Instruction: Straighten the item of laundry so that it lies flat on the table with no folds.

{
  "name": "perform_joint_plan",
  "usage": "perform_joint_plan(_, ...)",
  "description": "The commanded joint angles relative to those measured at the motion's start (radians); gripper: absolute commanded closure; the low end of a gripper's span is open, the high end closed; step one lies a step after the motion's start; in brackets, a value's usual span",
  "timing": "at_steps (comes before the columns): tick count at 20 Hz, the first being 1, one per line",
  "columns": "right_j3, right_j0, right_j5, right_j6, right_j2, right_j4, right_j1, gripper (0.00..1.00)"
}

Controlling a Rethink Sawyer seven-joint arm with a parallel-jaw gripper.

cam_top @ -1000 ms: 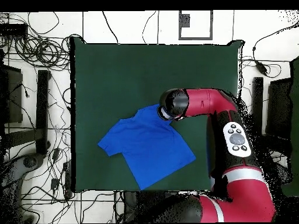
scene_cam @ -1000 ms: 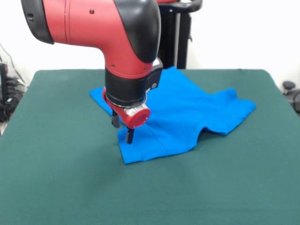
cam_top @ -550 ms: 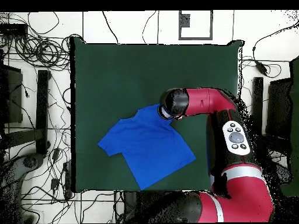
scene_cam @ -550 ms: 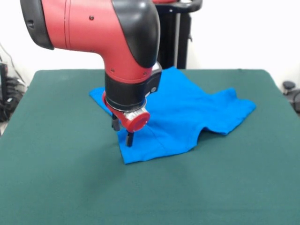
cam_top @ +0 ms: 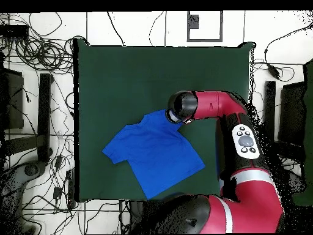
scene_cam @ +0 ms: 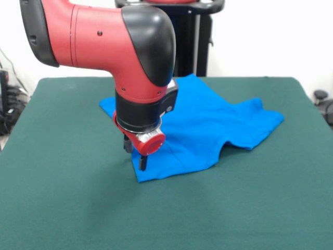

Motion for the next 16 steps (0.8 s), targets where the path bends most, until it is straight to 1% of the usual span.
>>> perform_joint_plan(1, 0.002, 0.054, 0.118, -0.207, 0.106, 0.037, 0.001, 0.00)
perform_joint_plan(9, 0.053, 0.064, 0.142, -0.184, 0.114, 0.070, -0.048, 0.00)
perform_joint_plan(12, 0.049, 0.067, 0.145, -0.184, 0.114, 0.074, -0.042, 0.00)
perform_joint_plan(16, 0.041, 0.081, 0.109, -0.166, 0.107, 0.068, -0.018, 0.00)
